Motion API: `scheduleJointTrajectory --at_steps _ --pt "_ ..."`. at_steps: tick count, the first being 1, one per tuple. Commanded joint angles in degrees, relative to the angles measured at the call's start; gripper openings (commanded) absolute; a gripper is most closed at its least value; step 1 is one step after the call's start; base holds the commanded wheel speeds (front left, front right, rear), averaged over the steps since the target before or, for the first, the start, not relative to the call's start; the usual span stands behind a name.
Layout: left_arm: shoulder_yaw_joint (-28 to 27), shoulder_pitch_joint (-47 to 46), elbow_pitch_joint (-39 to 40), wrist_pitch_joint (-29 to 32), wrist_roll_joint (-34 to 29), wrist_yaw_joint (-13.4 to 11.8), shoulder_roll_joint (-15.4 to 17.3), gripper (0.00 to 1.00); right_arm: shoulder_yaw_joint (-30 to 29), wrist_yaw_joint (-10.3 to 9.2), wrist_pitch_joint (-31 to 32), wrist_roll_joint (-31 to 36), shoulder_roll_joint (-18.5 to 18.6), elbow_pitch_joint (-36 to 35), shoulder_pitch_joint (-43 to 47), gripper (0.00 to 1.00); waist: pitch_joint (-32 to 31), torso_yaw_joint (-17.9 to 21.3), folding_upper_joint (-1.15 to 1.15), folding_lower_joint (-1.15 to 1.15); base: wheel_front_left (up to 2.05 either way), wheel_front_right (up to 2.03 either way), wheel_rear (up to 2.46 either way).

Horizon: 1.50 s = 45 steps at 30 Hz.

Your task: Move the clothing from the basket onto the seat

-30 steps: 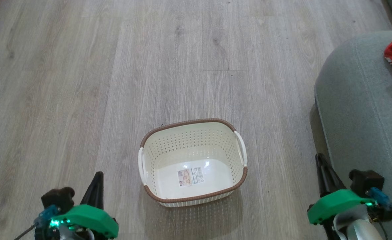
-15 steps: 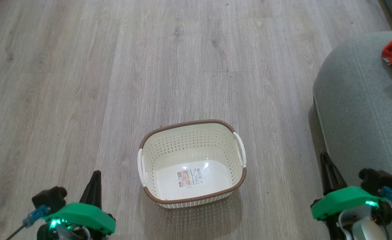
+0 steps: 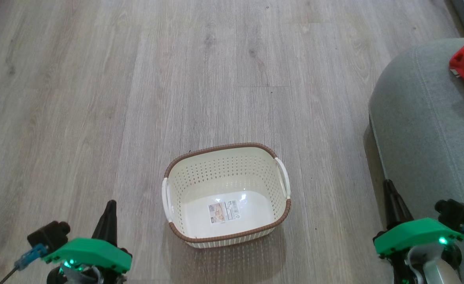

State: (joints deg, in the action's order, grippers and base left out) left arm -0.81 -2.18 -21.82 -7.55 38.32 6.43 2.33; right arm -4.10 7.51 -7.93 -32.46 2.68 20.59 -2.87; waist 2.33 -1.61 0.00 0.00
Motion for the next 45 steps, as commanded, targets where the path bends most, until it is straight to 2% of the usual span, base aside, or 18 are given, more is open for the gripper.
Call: scheduleJointTrajectory --at_steps 1,45 --pt "-1.2 -2.6 2.1 0.2 1.3 0.3 0.3 0.0 0.0 -0.01 0.3 -1.6 0.2 -2.2 -2.3 0.0 0.0 0.0 0.0 0.0 0.0 0.0 0.0" --pt "-3.5 -3.3 5.0 7.3 28.2 0.7 0.4 0.0 -1.2 -0.01 7.5 -31.3 0.2 -4.4 -2.8 0.0 -1.1 0.8 0.0 0.0 0.0 0.0 0.0"
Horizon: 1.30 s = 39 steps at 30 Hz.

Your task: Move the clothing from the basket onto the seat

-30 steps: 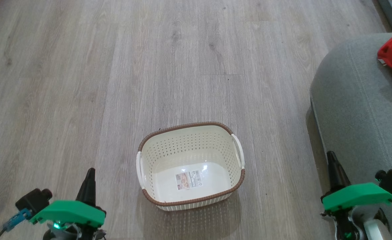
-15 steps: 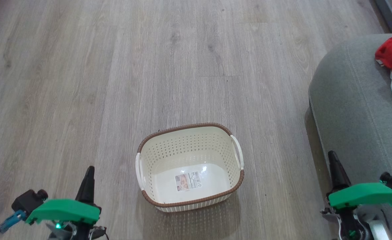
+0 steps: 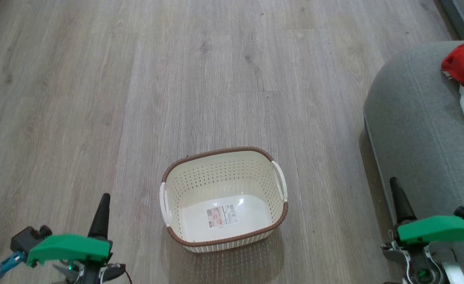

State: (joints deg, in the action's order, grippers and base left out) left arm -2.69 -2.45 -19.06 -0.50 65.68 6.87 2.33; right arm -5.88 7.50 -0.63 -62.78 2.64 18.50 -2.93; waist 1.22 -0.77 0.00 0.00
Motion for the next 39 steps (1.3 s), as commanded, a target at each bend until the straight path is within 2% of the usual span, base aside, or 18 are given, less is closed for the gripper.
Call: scheduleJointTrajectory --at_steps 1,39 --pt "-1.7 -3.0 2.3 0.4 1.5 0.3 0.4 0.0 0.5 0.0 0.4 -1.7 0.2 -2.4 -2.8 0.0 0.0 0.0 0.0 0.0 0.0 0.0 0.0" --pt "-3.7 -3.7 4.8 6.5 24.6 0.6 0.5 0.0 -0.6 -0.01 6.6 -27.3 0.2 -4.3 -3.2 0.0 -1.0 0.7 0.0 0.0 0.0 0.0 0.0"
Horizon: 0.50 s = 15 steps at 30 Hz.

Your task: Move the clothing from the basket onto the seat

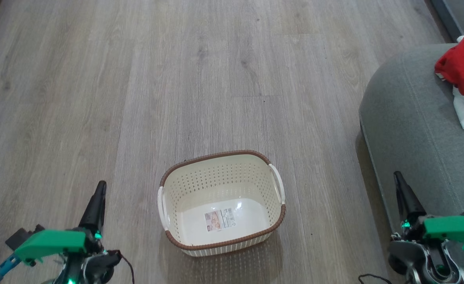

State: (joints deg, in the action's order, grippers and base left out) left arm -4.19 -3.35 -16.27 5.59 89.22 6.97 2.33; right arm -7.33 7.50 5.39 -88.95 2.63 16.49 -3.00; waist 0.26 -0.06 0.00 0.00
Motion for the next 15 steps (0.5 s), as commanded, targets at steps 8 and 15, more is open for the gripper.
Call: scheduleJointTrajectory --at_steps 8,15 --pt "-2.3 -2.9 2.2 0.9 2.9 0.5 0.5 0.0 0.8 -0.01 1.1 -3.2 0.2 -2.5 -3.2 0.0 -0.1 0.1 0.0 0.0 0.0 0.0 0.0" --pt "-2.3 -2.8 2.2 0.9 2.9 0.5 0.5 0.0 0.8 -0.01 1.1 -3.2 0.2 -2.5 -3.2 0.0 -0.1 0.1 0.0 0.0 0.0 0.0 0.0"
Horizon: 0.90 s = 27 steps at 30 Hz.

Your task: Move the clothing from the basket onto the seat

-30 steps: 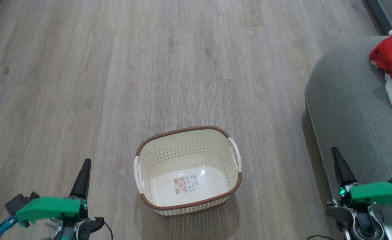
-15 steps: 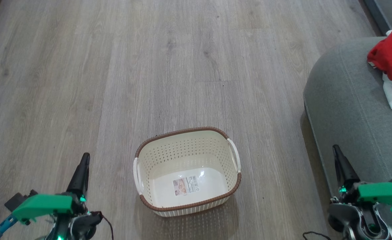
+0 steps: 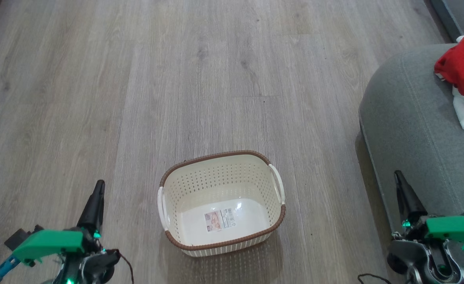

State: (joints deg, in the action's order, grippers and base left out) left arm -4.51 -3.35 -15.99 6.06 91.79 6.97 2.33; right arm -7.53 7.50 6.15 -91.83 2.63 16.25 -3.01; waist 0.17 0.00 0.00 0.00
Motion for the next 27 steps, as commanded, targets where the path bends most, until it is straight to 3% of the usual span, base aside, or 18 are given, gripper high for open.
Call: scheduleJointTrajectory --at_steps 1,27 --pt "-2.0 -2.8 1.9 0.4 0.4 0.5 0.5 0.0 1.0 -0.01 0.3 -0.3 0.2 -2.2 -3.2 0.0 0.0 0.0 0.0 0.0 0.0 0.0 0.0" --pt "-2.0 -2.8 1.9 0.4 0.4 0.5 0.5 0.0 1.0 -0.01 0.3 -0.3 0.2 -2.2 -3.2 0.0 0.0 0.0 0.0 0.0 0.0 0.0 0.0"
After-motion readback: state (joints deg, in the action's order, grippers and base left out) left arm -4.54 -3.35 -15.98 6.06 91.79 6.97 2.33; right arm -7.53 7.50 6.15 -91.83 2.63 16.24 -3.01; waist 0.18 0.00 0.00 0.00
